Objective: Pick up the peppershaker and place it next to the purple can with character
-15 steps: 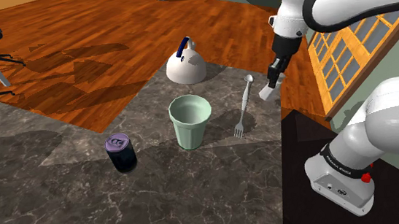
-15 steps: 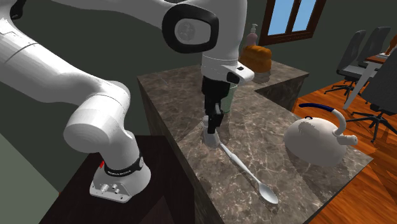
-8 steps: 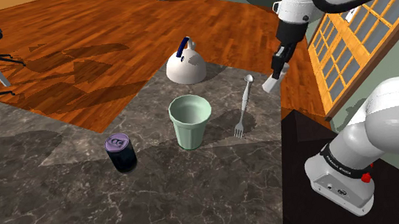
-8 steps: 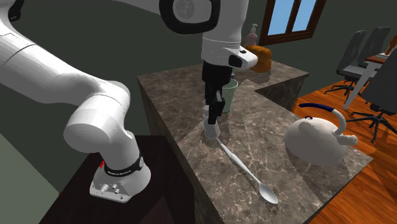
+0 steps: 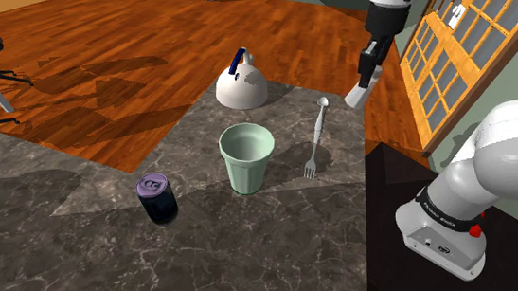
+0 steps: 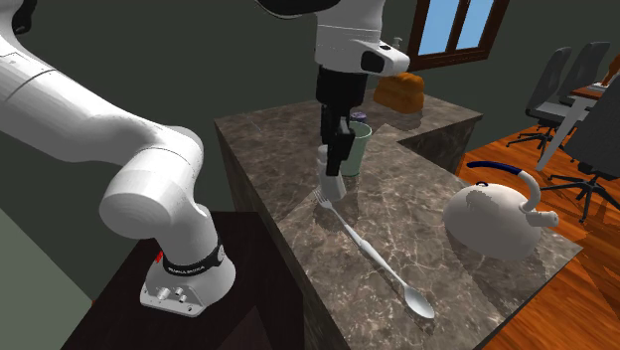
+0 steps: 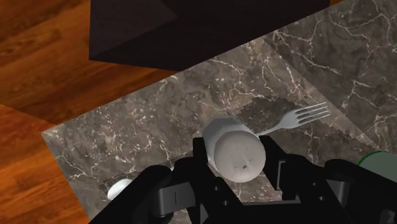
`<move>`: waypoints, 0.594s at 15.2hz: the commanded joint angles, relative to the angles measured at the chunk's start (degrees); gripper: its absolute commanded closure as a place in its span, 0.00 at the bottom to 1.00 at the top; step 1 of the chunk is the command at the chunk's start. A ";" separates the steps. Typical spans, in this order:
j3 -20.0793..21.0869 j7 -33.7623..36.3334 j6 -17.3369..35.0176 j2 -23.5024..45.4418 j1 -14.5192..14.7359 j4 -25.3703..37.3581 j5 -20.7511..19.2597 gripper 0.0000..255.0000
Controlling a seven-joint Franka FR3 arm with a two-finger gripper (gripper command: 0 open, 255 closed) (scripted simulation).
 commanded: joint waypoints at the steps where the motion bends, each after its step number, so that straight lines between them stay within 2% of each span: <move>1: -0.02 -0.11 -1.62 -0.08 -0.02 1.52 0.00 1.00; 5: 0.03 -0.22 -4.22 0.09 -0.02 4.29 0.04 1.00; 9: 4.73 5.14 -3.30 3.36 2.22 6.49 3.55 1.00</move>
